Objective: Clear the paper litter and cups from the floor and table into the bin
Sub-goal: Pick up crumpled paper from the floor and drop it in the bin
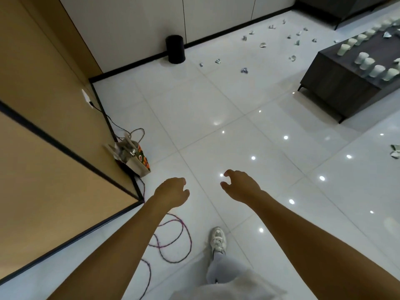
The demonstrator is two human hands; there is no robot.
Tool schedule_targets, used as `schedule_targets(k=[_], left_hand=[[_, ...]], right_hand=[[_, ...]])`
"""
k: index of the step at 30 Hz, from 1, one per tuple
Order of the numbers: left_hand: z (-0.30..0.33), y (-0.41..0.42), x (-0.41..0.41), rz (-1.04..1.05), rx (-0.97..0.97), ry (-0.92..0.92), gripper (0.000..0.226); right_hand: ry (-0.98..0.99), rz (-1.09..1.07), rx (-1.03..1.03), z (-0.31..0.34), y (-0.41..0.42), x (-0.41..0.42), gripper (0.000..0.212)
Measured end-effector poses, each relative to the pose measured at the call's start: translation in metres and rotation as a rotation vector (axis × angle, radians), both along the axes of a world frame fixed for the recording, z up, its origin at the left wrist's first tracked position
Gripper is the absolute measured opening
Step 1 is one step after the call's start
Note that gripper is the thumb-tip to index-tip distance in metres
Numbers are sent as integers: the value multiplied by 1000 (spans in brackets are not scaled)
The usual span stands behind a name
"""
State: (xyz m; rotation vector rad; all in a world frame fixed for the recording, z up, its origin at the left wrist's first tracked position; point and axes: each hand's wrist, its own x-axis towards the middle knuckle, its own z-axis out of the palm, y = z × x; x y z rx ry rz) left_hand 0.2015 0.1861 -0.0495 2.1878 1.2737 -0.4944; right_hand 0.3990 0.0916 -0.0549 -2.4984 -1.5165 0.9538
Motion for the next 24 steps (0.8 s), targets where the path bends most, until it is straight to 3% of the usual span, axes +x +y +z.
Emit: schedule_targets(k=[12, 24], left_hand=[[-16, 157, 105, -23, 12, 55, 45], [-17, 406, 203, -86, 5, 21, 44]], right_hand=[[-5, 19, -79, -18, 149, 107, 46], [-3, -84, -34, -12, 387, 191, 47]])
